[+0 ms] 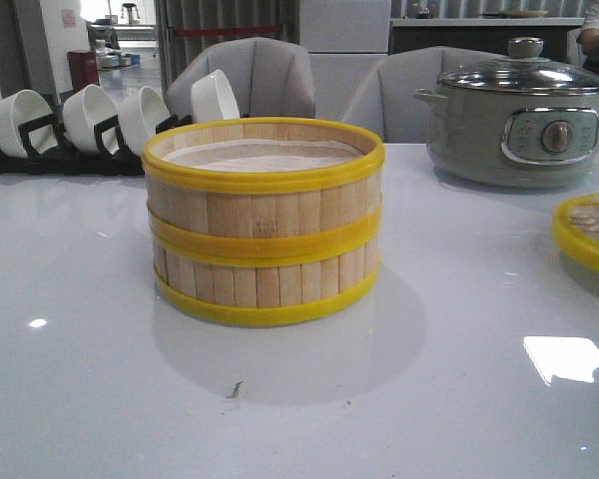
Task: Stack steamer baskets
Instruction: 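Grasp the yellow-rimmed woven lid at its centre knob with the right gripper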
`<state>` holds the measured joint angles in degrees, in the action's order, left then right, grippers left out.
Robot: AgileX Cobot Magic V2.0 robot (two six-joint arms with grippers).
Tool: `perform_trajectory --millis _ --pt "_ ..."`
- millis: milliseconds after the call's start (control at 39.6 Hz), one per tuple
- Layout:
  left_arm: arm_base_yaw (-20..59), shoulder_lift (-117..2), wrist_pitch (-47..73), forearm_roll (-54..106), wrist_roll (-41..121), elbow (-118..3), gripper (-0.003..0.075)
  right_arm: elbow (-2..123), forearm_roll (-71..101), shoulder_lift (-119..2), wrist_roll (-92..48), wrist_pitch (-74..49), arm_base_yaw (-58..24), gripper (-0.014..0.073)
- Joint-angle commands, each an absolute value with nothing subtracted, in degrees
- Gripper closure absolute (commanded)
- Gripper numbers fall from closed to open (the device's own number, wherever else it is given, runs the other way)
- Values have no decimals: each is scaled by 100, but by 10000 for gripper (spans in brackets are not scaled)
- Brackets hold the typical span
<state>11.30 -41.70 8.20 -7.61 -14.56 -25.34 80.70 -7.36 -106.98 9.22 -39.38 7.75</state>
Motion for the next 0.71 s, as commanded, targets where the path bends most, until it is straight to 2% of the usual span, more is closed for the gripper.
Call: perform_trajectory --millis 0,379,682 --pt "1129 -4151 336 -772 -1498 -2698 632 8584 -804 -10113 941 -3911 439 558" --pt "1129 -4151 336 -772 -1498 -2698 632 10155 -804 -9963 936 -4724 -1301 558" --pt "1129 -4151 336 -772 -1498 -2698 632 11655 -804 -10749 764 -5365 -2582 558"
